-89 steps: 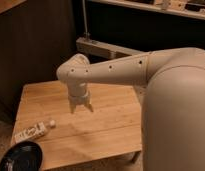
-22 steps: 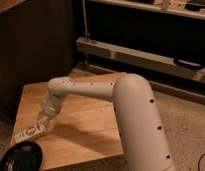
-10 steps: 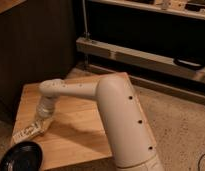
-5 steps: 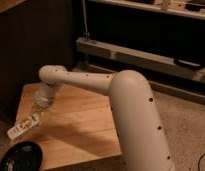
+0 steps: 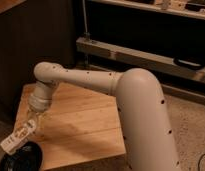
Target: Place the bottle in the ceramic bowl
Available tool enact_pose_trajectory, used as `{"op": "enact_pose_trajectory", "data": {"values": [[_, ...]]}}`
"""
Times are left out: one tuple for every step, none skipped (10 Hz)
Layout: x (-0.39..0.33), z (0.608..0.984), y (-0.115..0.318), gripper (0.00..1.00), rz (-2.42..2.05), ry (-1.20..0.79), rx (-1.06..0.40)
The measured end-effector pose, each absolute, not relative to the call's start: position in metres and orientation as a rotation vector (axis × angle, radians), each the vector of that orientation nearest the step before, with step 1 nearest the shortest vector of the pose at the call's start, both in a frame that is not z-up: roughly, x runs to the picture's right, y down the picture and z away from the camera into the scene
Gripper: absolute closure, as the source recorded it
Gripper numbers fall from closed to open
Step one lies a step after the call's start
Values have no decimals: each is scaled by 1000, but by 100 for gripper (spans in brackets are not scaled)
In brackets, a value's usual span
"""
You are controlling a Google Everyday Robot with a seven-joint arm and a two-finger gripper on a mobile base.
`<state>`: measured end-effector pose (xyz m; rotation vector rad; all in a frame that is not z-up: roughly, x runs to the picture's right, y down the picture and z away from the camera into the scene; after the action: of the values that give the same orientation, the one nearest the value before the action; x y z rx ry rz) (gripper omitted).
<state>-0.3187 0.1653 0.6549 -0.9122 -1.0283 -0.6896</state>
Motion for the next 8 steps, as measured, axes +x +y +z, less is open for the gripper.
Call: {"op": "enact_pose_trajectory", "data": {"values": [[-320, 655, 182, 100, -714, -1047, -933], [-321, 654, 193, 100, -731, -1061, -945], [-325, 656, 206, 100, -772, -1065, -950], [-326, 662, 212, 100, -795, -1057, -949], [-328, 668, 220, 100, -826, -1044, -944], [-335, 673, 231, 100, -877, -1029, -935], [-346, 671, 241, 100, -946, -1008, -915], [-351, 667, 246, 100, -981, -990, -907]]}}
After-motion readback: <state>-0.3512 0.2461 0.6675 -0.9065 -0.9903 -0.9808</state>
